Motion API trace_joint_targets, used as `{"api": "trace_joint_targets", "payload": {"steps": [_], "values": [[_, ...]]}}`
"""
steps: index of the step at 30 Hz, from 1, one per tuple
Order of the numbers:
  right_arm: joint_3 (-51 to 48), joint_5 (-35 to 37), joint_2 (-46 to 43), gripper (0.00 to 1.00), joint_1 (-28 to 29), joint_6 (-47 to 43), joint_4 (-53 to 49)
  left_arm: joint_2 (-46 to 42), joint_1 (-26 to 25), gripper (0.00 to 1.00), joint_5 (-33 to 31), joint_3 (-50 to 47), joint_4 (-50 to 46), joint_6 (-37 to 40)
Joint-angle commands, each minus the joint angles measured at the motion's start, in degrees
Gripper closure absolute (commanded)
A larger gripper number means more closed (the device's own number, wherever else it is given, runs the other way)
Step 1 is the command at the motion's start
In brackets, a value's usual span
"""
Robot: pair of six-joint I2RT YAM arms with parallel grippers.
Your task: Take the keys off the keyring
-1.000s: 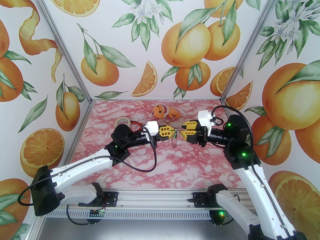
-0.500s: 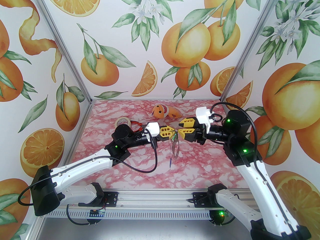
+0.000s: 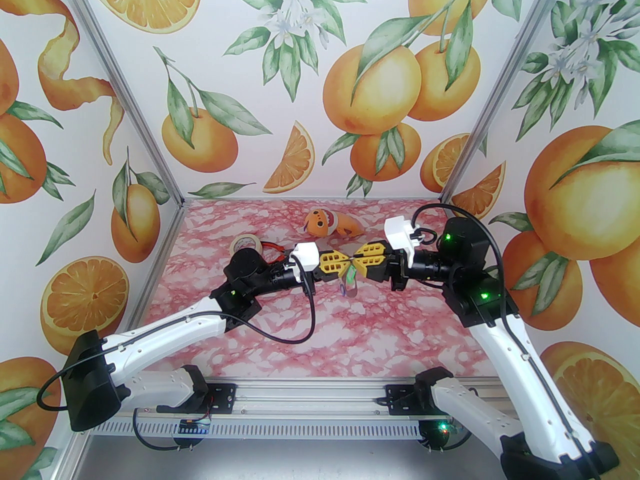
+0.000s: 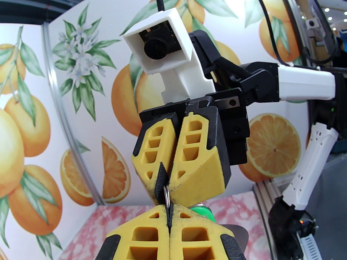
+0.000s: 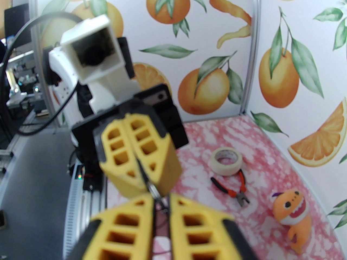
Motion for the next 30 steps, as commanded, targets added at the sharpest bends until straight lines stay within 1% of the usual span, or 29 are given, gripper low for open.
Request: {"api": "trace_joint_targets", "payload": {"steps": [1, 3, 5, 6, 9, 10, 12, 14, 16, 17, 19, 20, 23, 27, 29, 30], "values": [[1.41, -0.64, 0.66, 0.94, 0.21, -0.64, -1.17, 0.09, -0.42, 1.00, 2.16, 1.20, 4.45, -1.25], [1.76, -0.13, 0.33, 1.00, 0.30, -0.78, -1.61, -0.08, -0.41, 1.00, 1.64, 0.79, 4.55, -1.19], [2.10, 2.49, -0.34, 1.00, 0.58, -1.81, -3.14, -0.49, -0.43, 1.00, 0.90, 0.58, 3.73, -0.99], [2.56, 4.89, -0.77, 1.00, 1.01, -3.02, -4.79, -0.78, -0.36, 1.00, 0.41, 0.71, 2.64, -0.55], [4.45, 11.14, -0.95, 1.00, 2.68, -6.75, -10.34, -2.55, -0.33, 0.99, -2.23, 1.93, -5.50, 2.11], [5.49, 12.75, -0.63, 1.00, 3.28, -7.66, -12.46, -3.33, -0.20, 0.90, -2.57, 2.12, -8.02, 3.16], [7.50, 15.44, 0.30, 1.00, 4.09, -9.01, -16.35, -4.94, -0.18, 0.82, -3.81, 2.30, -13.02, 5.70], [9.31, 18.58, 1.31, 1.00, 5.10, -10.40, -20.15, -6.45, -0.09, 0.78, -6.35, 2.87, -19.07, 7.66], [11.30, 22.65, 2.44, 1.00, 6.61, -10.61, -23.34, -7.91, 0.62, 0.75, -7.03, 3.92, -25.66, 9.25], [12.07, 23.40, 2.93, 1.00, 7.19, -11.08, -24.78, -8.23, 0.99, 0.73, -7.15, 4.47, -28.55, 9.89], [14.08, 25.93, 4.31, 1.00, 8.96, -12.25, -28.30, -8.70, 2.03, 0.70, -6.59, 5.81, -33.70, 10.64], [14.83, 27.10, 4.84, 1.00, 9.77, -12.74, -29.57, -8.78, 2.46, 0.70, -6.22, 6.28, -34.82, 10.60], [17.34, 30.99, 6.84, 1.00, 12.55, -13.97, -33.30, -8.25, 3.54, 0.68, -3.46, 7.52, -36.08, 9.74], [21.11, 32.92, 9.66, 1.00, 15.25, -14.76, -36.63, -5.80, 3.94, 0.67, -0.73, 10.20, -39.26, 10.92], [22.76, 33.91, 10.87, 1.00, 16.28, -15.13, -37.89, -4.88, 4.04, 0.67, 0.21, 11.05, -39.41, 11.05], [23.50, 33.80, 11.51, 1.00, 16.61, -15.54, -38.49, -4.60, 4.03, 0.67, 1.81, 11.23, -38.91, 11.13]]}}
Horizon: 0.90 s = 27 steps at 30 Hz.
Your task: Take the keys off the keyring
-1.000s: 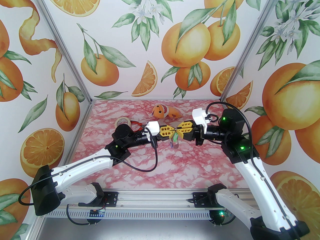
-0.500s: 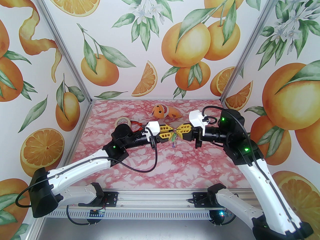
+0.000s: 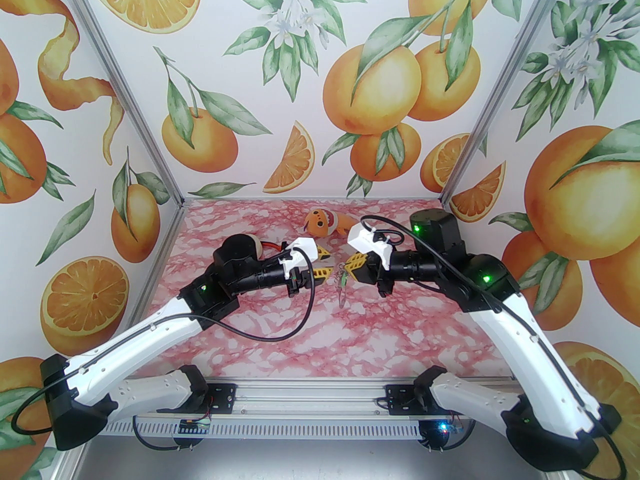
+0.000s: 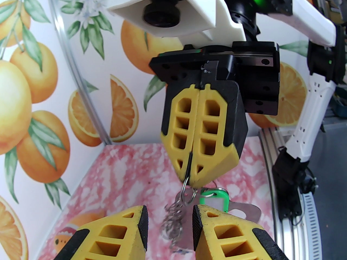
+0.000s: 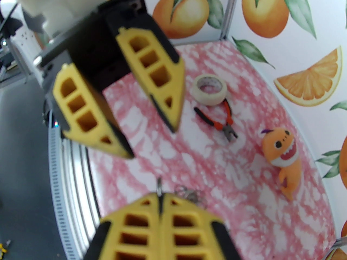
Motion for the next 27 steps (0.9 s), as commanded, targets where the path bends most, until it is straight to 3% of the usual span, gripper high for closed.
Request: {"api": "trace_joint_targets", "payload": {"steps": [1, 22, 27], "values": [[3.57, 2.48, 1.09, 1.00, 1.12, -1.70, -3.56, 1.24, 0.21, 0.67, 5.02, 2.53, -2.37, 1.00], [7.90, 2.07, 3.87, 1.00, 1.57, -4.43, -7.09, 5.12, 0.21, 0.77, 4.67, 6.63, -4.89, 4.15], [7.96, 2.09, 4.30, 1.00, 1.53, -3.95, -7.02, 6.93, 0.12, 0.85, 6.46, 8.91, -7.14, 5.28]]}}
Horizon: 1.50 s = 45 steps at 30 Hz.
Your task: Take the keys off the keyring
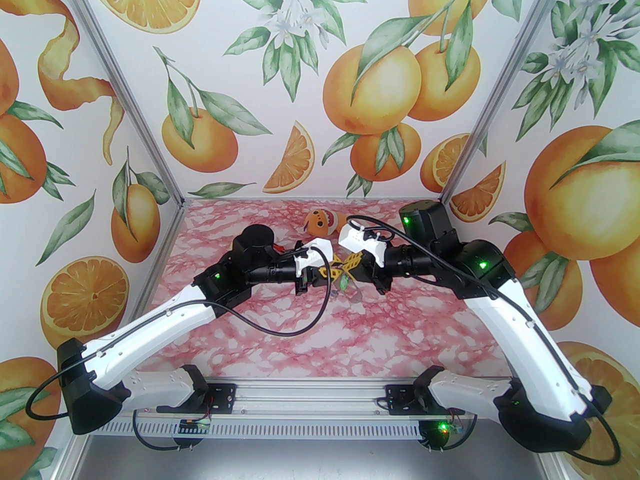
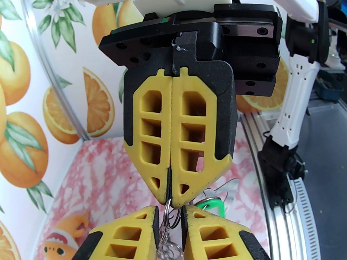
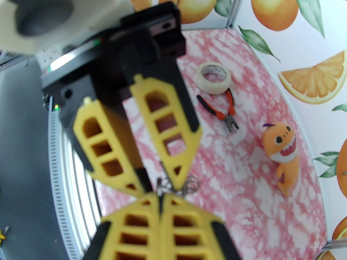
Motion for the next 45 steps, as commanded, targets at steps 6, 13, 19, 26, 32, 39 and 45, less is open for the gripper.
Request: {"api": "trace_joint_targets", "payload": {"steps": [6, 13, 19, 26, 32, 39, 45], "values": [[2.25, -0.20, -1.19, 1.00, 0.45, 0.20, 0.74, 0.62, 0.19, 1.00, 0.62, 2.78, -0.69, 3.35], [-2.94, -3.54, -6.19, 0.73, -0.99, 6.98, 5.95, 0.02, 0.58, 1.00, 2.99, 0.89, 8.36, -1.91], [-12.04, -12.13, -13.71, 0.43, -9.99, 33.40, 21.55, 1.56, 0.37, 1.00, 2.34, -0.17, 14.53, -12.75], [-18.18, -7.45, -18.38, 0.37, -12.98, 62.58, 27.91, 1.34, -0.84, 1.00, -8.11, -0.81, 11.94, -18.59], [-21.68, 1.20, -21.25, 0.45, -11.51, 71.21, 24.74, 2.33, -1.76, 1.00, -15.57, 0.87, 7.58, -25.29], [-31.93, 1.09, -22.31, 0.46, -6.04, 79.90, 39.91, 3.06, -2.54, 1.00, -13.90, -0.74, 13.13, -27.41], [-35.40, -1.28, -21.30, 0.51, -9.37, 80.55, 45.07, 2.62, -2.58, 1.00, -10.61, -5.51, 24.63, -31.83]]}}
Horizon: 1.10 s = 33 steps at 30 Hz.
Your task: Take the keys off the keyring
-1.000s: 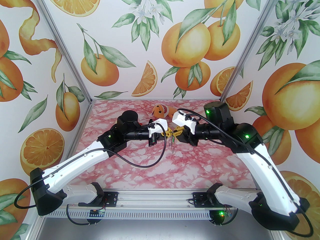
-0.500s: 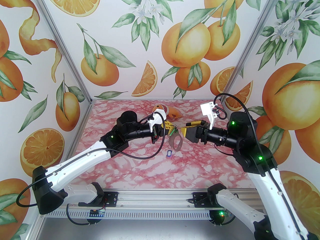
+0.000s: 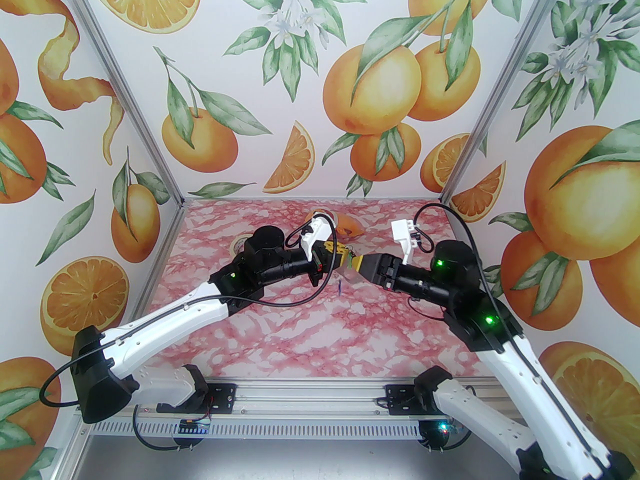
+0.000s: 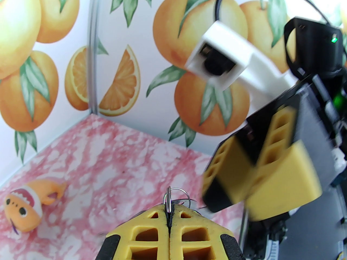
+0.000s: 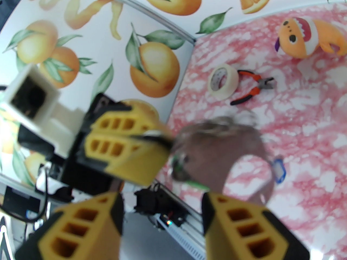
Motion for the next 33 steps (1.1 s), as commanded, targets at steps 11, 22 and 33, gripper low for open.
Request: {"api": "trace_joint_targets", "payload": {"steps": [11, 22, 33], "values": [[-3.20, -9.25, 0.17, 0.52, -5.66, 3.22, 13.94, -0.94, -0.37, 1.00, 1.43, -5.23, 16.76, -8.94], [-4.35, -14.48, -1.47, 0.52, -5.86, 7.91, 18.89, -1.15, -0.45, 1.00, -2.44, -5.28, 14.62, -10.56], [3.19, -3.88, -2.59, 0.50, -2.25, 2.77, -0.98, -0.93, -0.65, 1.00, -5.87, -4.00, 10.87, -8.78]]}}
